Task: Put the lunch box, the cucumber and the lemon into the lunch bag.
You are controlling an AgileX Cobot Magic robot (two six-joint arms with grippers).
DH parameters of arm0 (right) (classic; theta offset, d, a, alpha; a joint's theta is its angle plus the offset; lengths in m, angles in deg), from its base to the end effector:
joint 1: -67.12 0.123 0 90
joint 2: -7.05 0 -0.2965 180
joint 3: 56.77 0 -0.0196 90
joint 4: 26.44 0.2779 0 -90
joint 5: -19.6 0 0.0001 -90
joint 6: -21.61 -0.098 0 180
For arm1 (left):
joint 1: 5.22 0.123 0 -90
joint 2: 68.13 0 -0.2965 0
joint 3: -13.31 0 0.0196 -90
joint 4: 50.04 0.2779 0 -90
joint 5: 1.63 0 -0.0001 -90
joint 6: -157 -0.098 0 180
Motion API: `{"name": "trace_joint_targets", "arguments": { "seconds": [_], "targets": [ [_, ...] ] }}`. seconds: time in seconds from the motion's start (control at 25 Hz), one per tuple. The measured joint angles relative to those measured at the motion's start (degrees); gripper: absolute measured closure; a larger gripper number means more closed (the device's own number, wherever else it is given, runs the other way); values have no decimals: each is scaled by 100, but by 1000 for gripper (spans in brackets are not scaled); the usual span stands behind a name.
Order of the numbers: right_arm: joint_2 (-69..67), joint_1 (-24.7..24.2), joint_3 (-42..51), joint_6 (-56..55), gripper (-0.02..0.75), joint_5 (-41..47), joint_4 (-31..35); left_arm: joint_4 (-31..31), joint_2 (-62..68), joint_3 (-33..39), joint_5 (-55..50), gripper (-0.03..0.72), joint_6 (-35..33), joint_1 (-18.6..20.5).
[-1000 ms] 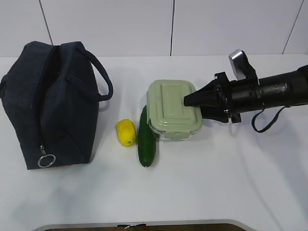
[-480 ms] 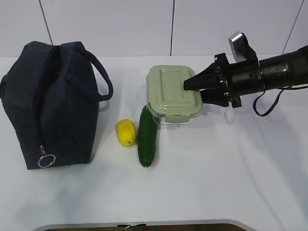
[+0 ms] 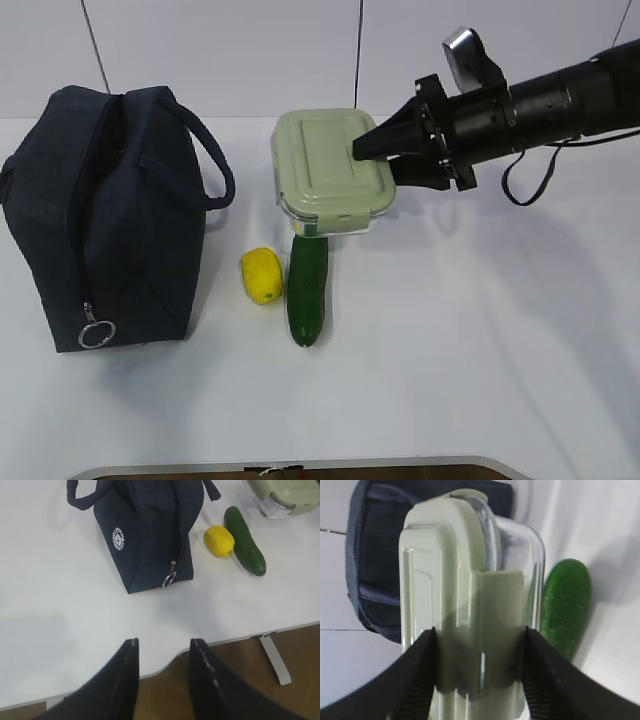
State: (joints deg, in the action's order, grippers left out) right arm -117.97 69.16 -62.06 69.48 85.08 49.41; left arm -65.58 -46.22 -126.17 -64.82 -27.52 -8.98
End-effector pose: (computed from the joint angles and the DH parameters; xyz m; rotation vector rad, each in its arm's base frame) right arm 0.4423 0.1023 0.2060 -0.2215 2.3530 1.4633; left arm 0.0387 -0.0260 0.3253 0.1593 2.1697 -0.3263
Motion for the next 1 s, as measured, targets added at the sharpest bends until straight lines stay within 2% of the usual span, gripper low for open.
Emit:
{"name": "trace_joint_targets", "arguments": {
  "seconds": [0.28, 0.48, 0.68, 1.0],
  "targets": [
    [0, 253, -707, -586, 350, 122, -309, -352, 1478, -659, 61, 449, 141, 0],
    [0, 382, -1124, -892, 350, 157, -604, -368, 2596, -982, 381, 448, 179, 0],
    [0, 635, -1406, -1091, 350, 191, -604, -368, 3914, -1532, 613, 444, 179, 0],
    [0, 902, -1631, -1252, 350, 273, -627, -389, 5953, -2877, 639, 349, 39, 0]
  ]
}}
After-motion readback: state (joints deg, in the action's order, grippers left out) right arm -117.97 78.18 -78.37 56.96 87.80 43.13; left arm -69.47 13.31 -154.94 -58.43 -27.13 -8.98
